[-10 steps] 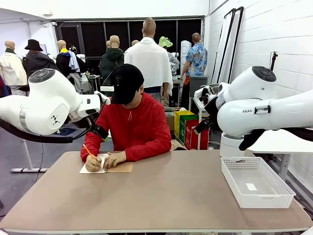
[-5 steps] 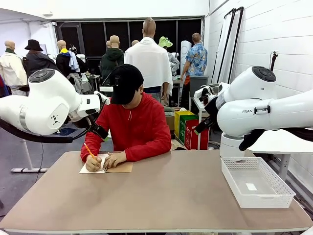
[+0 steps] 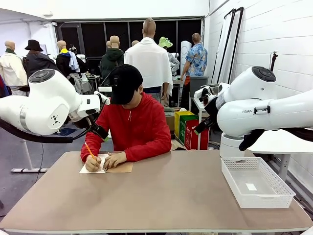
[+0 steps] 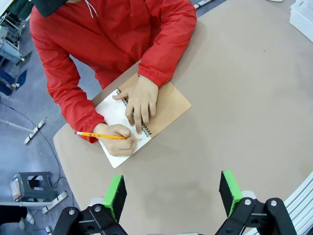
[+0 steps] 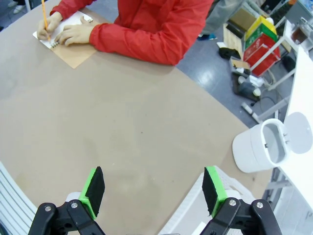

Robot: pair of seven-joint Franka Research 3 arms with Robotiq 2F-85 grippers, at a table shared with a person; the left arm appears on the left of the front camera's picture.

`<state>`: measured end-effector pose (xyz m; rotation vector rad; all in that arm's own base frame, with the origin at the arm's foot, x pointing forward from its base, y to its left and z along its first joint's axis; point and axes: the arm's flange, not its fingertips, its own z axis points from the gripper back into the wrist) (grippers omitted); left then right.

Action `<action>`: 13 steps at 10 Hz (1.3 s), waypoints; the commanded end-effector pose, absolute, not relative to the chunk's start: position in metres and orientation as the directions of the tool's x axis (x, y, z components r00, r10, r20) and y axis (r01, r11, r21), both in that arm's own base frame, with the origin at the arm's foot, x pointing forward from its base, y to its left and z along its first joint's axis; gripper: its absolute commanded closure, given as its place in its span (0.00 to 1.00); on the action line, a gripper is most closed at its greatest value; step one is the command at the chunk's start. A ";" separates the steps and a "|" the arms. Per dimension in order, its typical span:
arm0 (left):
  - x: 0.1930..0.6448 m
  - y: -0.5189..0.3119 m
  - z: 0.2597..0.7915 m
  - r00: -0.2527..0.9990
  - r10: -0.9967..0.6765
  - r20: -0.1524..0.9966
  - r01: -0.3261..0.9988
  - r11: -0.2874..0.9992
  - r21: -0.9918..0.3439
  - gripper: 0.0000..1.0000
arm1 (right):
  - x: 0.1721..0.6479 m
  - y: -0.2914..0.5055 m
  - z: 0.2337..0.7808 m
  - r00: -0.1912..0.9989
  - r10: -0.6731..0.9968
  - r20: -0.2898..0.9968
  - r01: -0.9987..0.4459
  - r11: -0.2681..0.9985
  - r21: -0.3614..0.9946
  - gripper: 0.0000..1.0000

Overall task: Sort the paper based on its condition.
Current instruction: If a person hands you a paper, place it in the Organizing basket , and if it's crumpled, put it in the Trash can.

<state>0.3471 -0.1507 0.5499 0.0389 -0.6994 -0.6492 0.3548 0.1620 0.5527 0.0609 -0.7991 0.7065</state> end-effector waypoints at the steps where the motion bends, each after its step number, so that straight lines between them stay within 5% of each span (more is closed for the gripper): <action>1: 0.347 -0.151 0.550 0.577 -0.568 0.586 0.543 0.803 0.244 0.00 | 0.355 0.162 0.553 0.484 0.556 0.676 -0.602 0.772 -0.204 0.00; 13: 0.347 -0.151 0.550 0.577 -0.568 0.586 0.543 0.803 0.244 0.00 | 0.355 0.162 0.553 0.484 0.556 0.676 -0.602 0.772 -0.204 0.00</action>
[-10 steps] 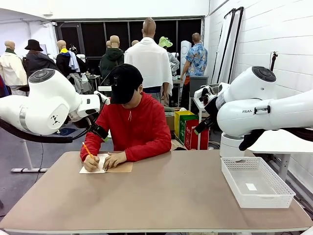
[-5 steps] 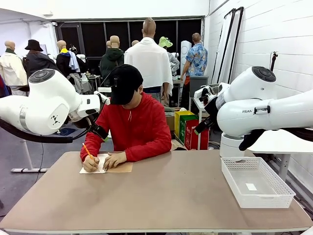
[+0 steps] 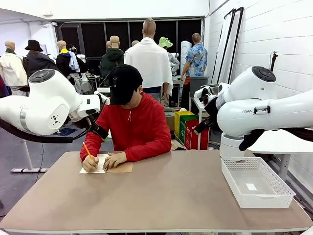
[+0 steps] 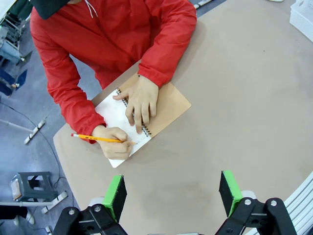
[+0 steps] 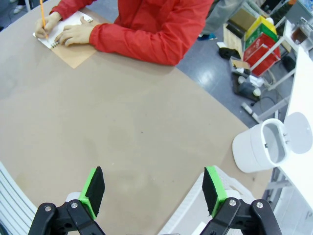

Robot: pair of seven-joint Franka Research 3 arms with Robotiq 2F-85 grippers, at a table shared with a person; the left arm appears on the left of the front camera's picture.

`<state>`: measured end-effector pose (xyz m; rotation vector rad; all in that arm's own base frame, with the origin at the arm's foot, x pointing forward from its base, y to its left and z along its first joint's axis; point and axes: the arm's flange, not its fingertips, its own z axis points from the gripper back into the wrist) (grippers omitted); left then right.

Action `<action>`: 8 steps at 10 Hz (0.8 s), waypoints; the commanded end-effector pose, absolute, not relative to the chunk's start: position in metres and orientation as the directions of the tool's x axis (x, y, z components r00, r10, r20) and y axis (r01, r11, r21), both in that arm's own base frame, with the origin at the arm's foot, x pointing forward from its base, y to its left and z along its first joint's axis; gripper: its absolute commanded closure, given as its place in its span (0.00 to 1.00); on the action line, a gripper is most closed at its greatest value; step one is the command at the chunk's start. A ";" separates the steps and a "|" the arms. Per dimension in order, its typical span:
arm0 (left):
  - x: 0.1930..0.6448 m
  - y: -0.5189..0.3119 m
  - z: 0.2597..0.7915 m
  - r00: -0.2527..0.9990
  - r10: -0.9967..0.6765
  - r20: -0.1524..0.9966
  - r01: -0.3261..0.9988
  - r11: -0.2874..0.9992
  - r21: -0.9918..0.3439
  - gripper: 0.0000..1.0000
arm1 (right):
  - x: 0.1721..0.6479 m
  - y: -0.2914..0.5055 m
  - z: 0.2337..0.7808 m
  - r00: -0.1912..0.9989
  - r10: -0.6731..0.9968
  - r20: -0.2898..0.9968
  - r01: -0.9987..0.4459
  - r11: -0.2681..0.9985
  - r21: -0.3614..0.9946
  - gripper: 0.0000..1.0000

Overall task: Sort the paper based on its condition.
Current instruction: If a person hands you a paper, place it in the Organizing basket , and if it's crumpled, put it in the Trash can.

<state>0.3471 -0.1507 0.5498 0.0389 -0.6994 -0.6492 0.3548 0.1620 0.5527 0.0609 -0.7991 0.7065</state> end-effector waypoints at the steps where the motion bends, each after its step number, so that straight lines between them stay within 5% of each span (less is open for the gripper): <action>1: 0.347 -0.151 0.550 0.577 -0.568 0.586 0.543 0.803 0.244 0.00 | 0.355 0.162 0.553 0.484 0.556 0.676 -0.602 0.772 -0.204 0.00; 8: 0.347 -0.151 0.550 0.577 -0.568 0.586 0.543 0.803 0.244 0.00 | 0.355 0.162 0.553 0.484 0.556 0.676 -0.602 0.772 -0.204 0.00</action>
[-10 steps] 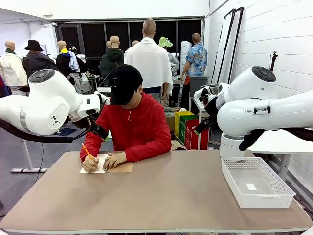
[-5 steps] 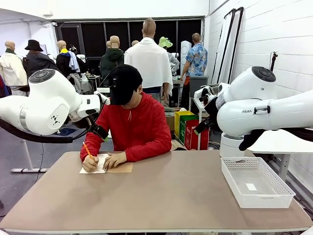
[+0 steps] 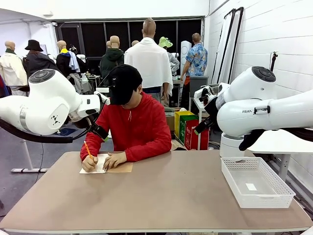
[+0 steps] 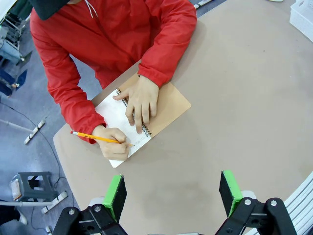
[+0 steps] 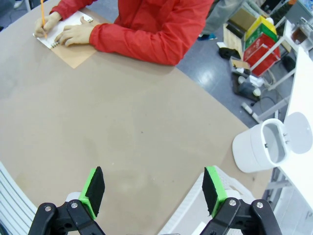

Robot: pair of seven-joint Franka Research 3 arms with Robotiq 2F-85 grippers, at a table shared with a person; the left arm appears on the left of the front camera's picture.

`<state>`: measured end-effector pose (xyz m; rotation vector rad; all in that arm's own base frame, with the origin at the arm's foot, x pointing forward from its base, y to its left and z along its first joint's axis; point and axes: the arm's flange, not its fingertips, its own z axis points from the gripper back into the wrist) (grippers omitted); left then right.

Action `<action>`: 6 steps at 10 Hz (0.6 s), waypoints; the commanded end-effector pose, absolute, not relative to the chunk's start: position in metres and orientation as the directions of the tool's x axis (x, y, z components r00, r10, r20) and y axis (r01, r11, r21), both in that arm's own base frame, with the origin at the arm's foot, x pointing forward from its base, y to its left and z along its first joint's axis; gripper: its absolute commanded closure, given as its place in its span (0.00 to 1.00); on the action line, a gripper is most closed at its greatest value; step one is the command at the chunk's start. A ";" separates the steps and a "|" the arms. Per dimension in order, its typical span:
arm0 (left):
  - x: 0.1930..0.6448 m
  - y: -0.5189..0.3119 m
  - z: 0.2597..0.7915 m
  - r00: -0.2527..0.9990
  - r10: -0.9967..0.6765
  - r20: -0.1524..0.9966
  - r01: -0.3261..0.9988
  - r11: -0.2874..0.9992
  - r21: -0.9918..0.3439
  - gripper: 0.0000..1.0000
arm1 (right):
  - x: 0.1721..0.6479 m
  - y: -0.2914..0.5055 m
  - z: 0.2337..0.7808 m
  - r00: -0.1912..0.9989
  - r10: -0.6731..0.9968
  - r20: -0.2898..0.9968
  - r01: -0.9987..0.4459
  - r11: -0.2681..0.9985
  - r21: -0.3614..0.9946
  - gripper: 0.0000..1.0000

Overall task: Sort the paper based on its condition.
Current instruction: If a person hands you a paper, place it in the Organizing basket , and if it's crumpled, put it in the Trash can.

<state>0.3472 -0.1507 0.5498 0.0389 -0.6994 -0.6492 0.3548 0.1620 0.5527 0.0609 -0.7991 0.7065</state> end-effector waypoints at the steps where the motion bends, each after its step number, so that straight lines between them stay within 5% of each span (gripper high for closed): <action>1: 0.347 -0.151 0.550 0.577 -0.568 0.586 0.543 0.803 0.244 0.00 | 0.355 0.162 0.553 0.484 0.556 0.676 -0.602 0.772 -0.204 0.00; 6: 0.347 -0.151 0.550 0.577 -0.568 0.586 0.543 0.803 0.244 0.00 | 0.355 0.162 0.553 0.484 0.556 0.676 -0.602 0.772 -0.204 0.00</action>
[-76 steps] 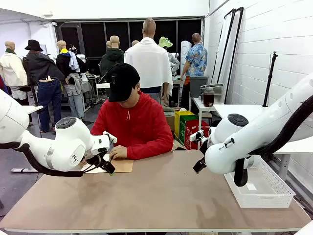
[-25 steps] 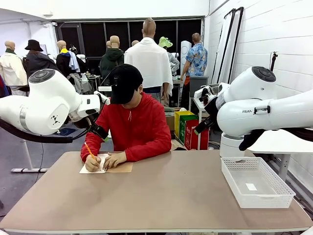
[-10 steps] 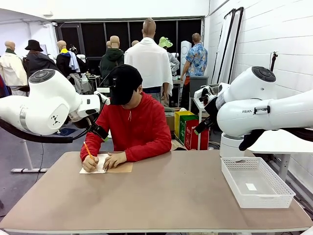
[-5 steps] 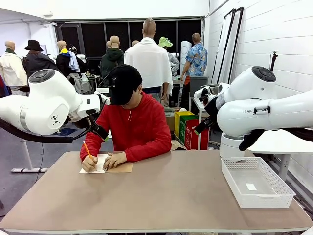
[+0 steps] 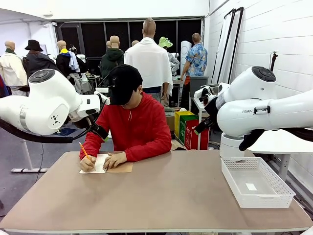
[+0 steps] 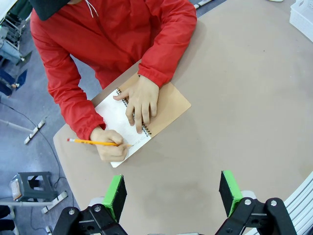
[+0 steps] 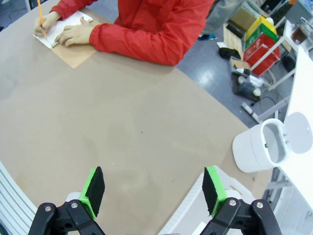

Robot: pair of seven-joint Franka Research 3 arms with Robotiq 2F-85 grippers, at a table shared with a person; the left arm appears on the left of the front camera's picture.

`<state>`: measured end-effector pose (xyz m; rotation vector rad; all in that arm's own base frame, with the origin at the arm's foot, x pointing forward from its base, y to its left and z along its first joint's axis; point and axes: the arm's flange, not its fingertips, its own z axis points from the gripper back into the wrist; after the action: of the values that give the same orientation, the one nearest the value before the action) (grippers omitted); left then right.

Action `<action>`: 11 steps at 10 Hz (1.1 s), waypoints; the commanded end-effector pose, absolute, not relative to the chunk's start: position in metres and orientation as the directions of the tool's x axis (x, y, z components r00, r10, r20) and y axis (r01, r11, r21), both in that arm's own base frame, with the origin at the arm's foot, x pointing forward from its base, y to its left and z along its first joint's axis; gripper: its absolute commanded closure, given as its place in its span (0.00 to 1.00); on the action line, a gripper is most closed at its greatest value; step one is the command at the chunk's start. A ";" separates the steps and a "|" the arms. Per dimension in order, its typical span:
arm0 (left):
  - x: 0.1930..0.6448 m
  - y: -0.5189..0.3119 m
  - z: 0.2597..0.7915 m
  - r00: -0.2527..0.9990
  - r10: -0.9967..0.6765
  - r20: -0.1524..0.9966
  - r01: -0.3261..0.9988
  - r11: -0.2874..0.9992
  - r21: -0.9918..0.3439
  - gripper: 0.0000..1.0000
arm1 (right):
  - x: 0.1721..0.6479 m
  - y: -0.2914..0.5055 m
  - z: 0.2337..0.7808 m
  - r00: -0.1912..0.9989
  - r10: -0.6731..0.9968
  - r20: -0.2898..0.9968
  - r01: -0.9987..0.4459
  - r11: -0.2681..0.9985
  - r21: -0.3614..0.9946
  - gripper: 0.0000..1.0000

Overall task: Sort the paper based on its condition.
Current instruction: If a person hands you a paper, place it in the Organizing basket , and if it's crumpled, put it in the Trash can.

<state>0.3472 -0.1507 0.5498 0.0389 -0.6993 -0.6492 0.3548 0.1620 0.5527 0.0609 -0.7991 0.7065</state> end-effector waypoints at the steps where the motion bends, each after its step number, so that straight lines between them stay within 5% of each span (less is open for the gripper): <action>1: 0.347 -0.151 0.550 0.577 -0.568 0.586 0.543 0.803 0.244 0.00 | 0.355 0.162 0.553 0.484 0.556 0.676 -0.602 0.772 -0.204 0.00; 11: 0.347 -0.151 0.550 0.577 -0.568 0.586 0.543 0.803 0.244 0.00 | 0.355 0.162 0.553 0.484 0.556 0.676 -0.602 0.772 -0.204 0.00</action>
<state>0.3472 -0.1507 0.5498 0.0389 -0.6993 -0.6492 0.3548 0.1620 0.5527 0.0609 -0.7991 0.7065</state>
